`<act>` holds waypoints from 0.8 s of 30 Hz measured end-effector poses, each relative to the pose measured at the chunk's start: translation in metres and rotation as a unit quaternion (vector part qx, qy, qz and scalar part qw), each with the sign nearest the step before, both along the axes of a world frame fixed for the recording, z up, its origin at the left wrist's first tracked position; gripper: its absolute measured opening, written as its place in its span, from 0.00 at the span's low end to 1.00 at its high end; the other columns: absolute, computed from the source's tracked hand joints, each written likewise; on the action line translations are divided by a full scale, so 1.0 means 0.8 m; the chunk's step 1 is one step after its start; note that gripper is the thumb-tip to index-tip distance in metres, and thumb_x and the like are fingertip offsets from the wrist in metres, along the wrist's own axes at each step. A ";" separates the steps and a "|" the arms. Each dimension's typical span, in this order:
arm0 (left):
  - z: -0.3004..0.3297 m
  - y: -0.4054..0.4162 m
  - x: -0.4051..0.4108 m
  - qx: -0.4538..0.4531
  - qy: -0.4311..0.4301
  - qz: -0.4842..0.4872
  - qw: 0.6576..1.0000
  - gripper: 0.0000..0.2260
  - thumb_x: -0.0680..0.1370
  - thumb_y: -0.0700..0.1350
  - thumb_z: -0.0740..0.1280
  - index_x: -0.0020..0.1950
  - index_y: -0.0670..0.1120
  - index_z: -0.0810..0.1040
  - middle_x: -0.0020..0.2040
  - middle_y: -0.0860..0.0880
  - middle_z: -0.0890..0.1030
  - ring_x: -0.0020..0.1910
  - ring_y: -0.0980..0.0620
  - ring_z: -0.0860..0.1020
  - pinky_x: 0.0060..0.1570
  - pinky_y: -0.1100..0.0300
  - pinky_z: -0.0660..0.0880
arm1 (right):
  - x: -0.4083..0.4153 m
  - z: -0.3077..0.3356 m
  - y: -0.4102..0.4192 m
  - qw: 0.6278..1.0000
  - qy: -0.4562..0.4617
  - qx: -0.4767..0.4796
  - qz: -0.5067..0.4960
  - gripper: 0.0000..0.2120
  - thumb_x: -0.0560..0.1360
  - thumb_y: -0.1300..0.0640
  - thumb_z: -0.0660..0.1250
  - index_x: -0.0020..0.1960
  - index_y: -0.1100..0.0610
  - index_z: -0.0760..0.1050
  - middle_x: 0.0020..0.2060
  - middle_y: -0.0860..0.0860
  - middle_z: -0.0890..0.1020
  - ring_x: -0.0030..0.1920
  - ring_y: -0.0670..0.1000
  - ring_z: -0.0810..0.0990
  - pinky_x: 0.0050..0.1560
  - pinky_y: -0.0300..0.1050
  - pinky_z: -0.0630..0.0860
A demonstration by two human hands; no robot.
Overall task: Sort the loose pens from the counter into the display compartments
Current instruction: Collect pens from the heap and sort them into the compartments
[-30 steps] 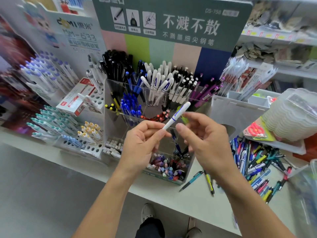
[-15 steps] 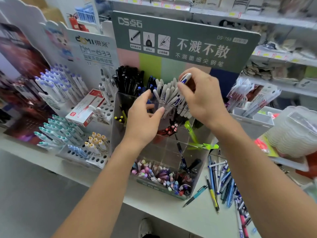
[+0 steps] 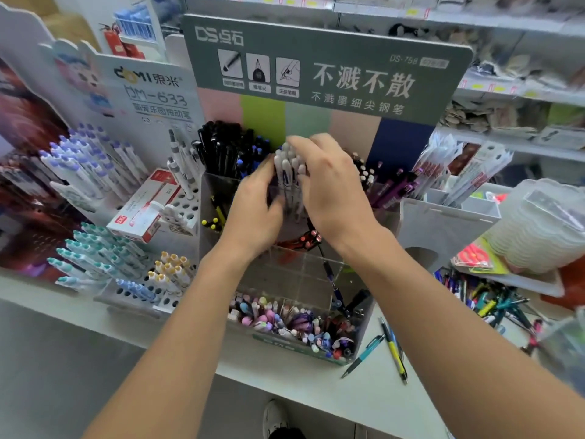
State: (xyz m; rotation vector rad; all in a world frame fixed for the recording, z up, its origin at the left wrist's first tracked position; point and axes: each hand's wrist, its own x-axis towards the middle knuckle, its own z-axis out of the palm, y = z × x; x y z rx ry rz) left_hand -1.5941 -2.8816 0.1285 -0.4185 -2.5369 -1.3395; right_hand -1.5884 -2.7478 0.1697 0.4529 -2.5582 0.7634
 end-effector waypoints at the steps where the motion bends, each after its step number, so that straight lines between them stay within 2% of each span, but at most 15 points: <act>1: -0.001 -0.002 0.001 0.007 0.001 0.011 1.000 0.26 0.77 0.31 0.63 0.74 0.48 0.72 0.62 0.53 0.79 0.59 0.58 0.77 0.59 0.69 0.72 | -0.002 0.003 0.001 1.000 -0.004 -0.025 0.003 0.17 0.76 0.67 0.63 0.65 0.61 0.77 0.54 0.58 0.79 0.53 0.58 0.78 0.54 0.54 0.76; 4: -0.014 0.003 0.014 0.034 0.020 0.091 0.995 0.24 0.79 0.37 0.69 0.75 0.46 0.72 0.64 0.52 0.80 0.60 0.55 0.78 0.60 0.57 0.77 | 0.005 0.005 0.024 0.996 -0.007 -0.085 -0.002 0.22 0.73 0.73 0.68 0.66 0.61 0.78 0.59 0.56 0.81 0.58 0.54 0.80 0.57 0.51 0.79; 6: -0.023 0.022 0.037 0.085 0.046 0.154 0.983 0.22 0.78 0.40 0.71 0.72 0.45 0.75 0.60 0.51 0.81 0.54 0.54 0.80 0.51 0.59 0.80 | 0.029 0.006 0.058 0.993 0.019 -0.115 -0.005 0.22 0.73 0.73 0.69 0.66 0.61 0.78 0.60 0.54 0.82 0.61 0.51 0.80 0.57 0.46 0.81; 8: -0.027 0.054 0.074 0.139 0.093 0.169 0.971 0.15 0.78 0.41 0.72 0.65 0.44 0.78 0.52 0.50 0.82 0.45 0.53 0.80 0.41 0.60 0.78 | 0.067 -0.002 0.105 0.985 0.042 -0.164 -0.018 0.18 0.74 0.70 0.71 0.62 0.60 0.80 0.56 0.53 0.83 0.57 0.49 0.83 0.53 0.39 0.81; 9: -0.030 0.074 0.094 0.152 0.112 0.153 0.970 0.11 0.78 0.40 0.72 0.61 0.43 0.79 0.49 0.49 0.81 0.43 0.52 0.80 0.40 0.59 0.77 | 0.089 -0.012 0.130 0.979 0.045 -0.194 -0.045 0.14 0.75 0.67 0.72 0.59 0.59 0.81 0.53 0.53 0.84 0.53 0.48 0.84 0.50 0.38 0.82; 11: -0.043 0.124 0.134 0.156 0.116 0.072 0.978 0.07 0.78 0.37 0.72 0.54 0.43 0.79 0.44 0.47 0.80 0.40 0.51 0.79 0.39 0.59 0.76 | 0.129 -0.048 0.184 0.957 0.019 -0.256 -0.136 0.06 0.76 0.62 0.72 0.52 0.55 0.82 0.44 0.49 0.85 0.44 0.49 0.85 0.45 0.44 0.83; 12: -0.053 0.153 0.150 0.143 0.092 0.012 0.985 0.06 0.77 0.36 0.72 0.51 0.44 0.79 0.43 0.48 0.80 0.39 0.52 0.78 0.38 0.59 0.75 | 0.144 -0.077 0.215 0.939 -0.024 -0.277 -0.201 0.04 0.76 0.60 0.72 0.50 0.54 0.82 0.40 0.47 0.84 0.40 0.49 0.84 0.44 0.49 0.83; 14: -0.086 0.214 0.178 0.080 -0.007 -0.104 0.991 0.06 0.76 0.38 0.73 0.50 0.45 0.79 0.43 0.51 0.80 0.40 0.56 0.76 0.41 0.61 0.74 | 0.170 -0.142 0.271 0.894 -0.207 -0.226 -0.327 0.06 0.75 0.56 0.73 0.51 0.54 0.81 0.36 0.44 0.81 0.36 0.48 0.81 0.45 0.52 0.80; 16: -0.136 0.265 0.197 -0.019 -0.166 -0.155 0.974 0.15 0.75 0.48 0.74 0.60 0.46 0.77 0.52 0.51 0.79 0.49 0.55 0.75 0.52 0.57 0.75 | 0.196 -0.202 0.310 0.819 -0.390 -0.168 -0.385 0.13 0.73 0.53 0.75 0.53 0.58 0.79 0.35 0.46 0.79 0.39 0.52 0.82 0.48 0.52 0.79; 18: -0.193 0.297 0.199 -0.162 -0.312 -0.111 0.930 0.35 0.73 0.63 0.72 0.72 0.45 0.67 0.68 0.46 0.70 0.65 0.46 0.70 0.66 0.49 0.70 | 0.219 -0.238 0.331 0.761 -0.464 -0.167 -0.421 0.13 0.72 0.51 0.76 0.46 0.58 0.76 0.36 0.51 0.78 0.41 0.58 0.83 0.48 0.56 0.81; 19: -0.217 0.304 0.197 -0.230 -0.367 -0.074 0.898 0.44 0.71 0.69 0.70 0.76 0.43 0.61 0.73 0.43 0.64 0.71 0.41 0.64 0.69 0.46 0.67 | 0.230 -0.250 0.338 0.741 -0.488 -0.164 -0.431 0.14 0.72 0.49 0.76 0.43 0.58 0.75 0.36 0.53 0.79 0.40 0.59 0.83 0.45 0.58 0.83; 21: -0.253 0.308 0.188 -0.295 -0.428 -0.005 0.854 0.54 0.68 0.74 0.68 0.80 0.41 0.52 0.77 0.41 0.56 0.75 0.36 0.57 0.69 0.41 0.65 | 0.248 -0.269 0.348 0.708 -0.546 -0.148 -0.423 0.15 0.71 0.48 0.76 0.40 0.58 0.75 0.36 0.56 0.81 0.36 0.57 0.83 0.41 0.56 0.84; 22: -0.267 0.307 0.182 -0.306 -0.437 0.021 0.846 0.55 0.68 0.74 0.67 0.80 0.39 0.50 0.77 0.40 0.55 0.75 0.36 0.56 0.69 0.41 0.65 | 0.256 -0.280 0.352 0.692 -0.580 -0.136 -0.409 0.16 0.71 0.48 0.76 0.40 0.58 0.74 0.37 0.56 0.81 0.37 0.56 0.82 0.42 0.55 0.85; 24: -0.284 0.306 0.173 -0.324 -0.425 0.056 0.843 0.53 0.69 0.71 0.69 0.78 0.37 0.55 0.75 0.39 0.59 0.73 0.35 0.59 0.68 0.43 0.66 | 0.268 -0.299 0.347 0.662 -0.645 -0.106 -0.368 0.20 0.68 0.46 0.79 0.41 0.58 0.73 0.38 0.55 0.82 0.39 0.57 0.83 0.42 0.55 0.85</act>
